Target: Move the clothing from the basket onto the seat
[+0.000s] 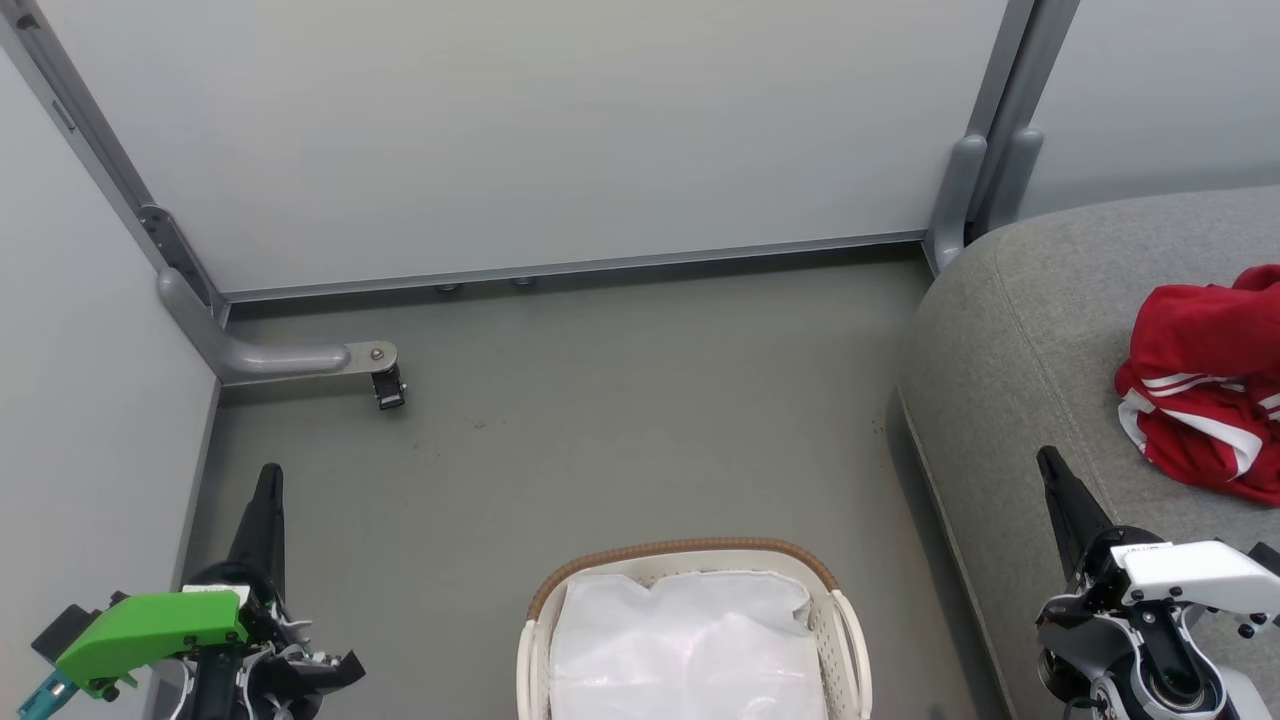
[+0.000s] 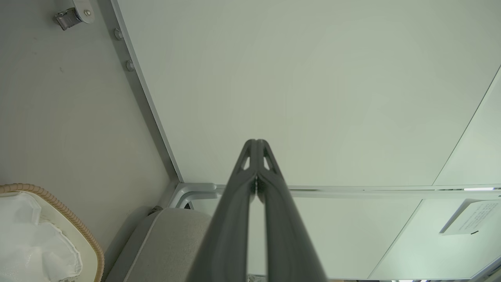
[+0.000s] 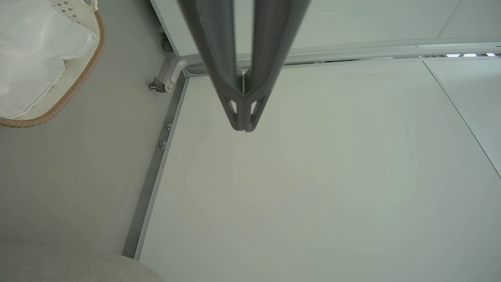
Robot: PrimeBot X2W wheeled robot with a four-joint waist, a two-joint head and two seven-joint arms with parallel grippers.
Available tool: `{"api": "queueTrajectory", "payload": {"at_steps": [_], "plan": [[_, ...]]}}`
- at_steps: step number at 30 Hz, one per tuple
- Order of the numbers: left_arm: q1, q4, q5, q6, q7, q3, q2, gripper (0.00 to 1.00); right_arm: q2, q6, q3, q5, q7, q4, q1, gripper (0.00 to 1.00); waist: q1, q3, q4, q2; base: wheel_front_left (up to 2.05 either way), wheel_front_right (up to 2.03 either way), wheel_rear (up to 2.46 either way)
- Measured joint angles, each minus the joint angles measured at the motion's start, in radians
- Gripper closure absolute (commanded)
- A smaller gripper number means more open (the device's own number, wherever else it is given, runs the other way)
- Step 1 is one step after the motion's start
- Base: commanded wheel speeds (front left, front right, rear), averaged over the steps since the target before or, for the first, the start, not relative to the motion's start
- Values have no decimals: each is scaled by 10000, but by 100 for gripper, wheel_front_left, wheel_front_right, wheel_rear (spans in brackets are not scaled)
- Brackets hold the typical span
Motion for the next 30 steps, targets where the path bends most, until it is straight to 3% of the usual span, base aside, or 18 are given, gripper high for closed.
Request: {"api": "queueTrajectory", "payload": {"at_steps": [30], "plan": [[0,-2,0,0,0,-2,2,100,0,0,0,0,0,-2,0,100,0,0,0,0,0,0,0]]}}
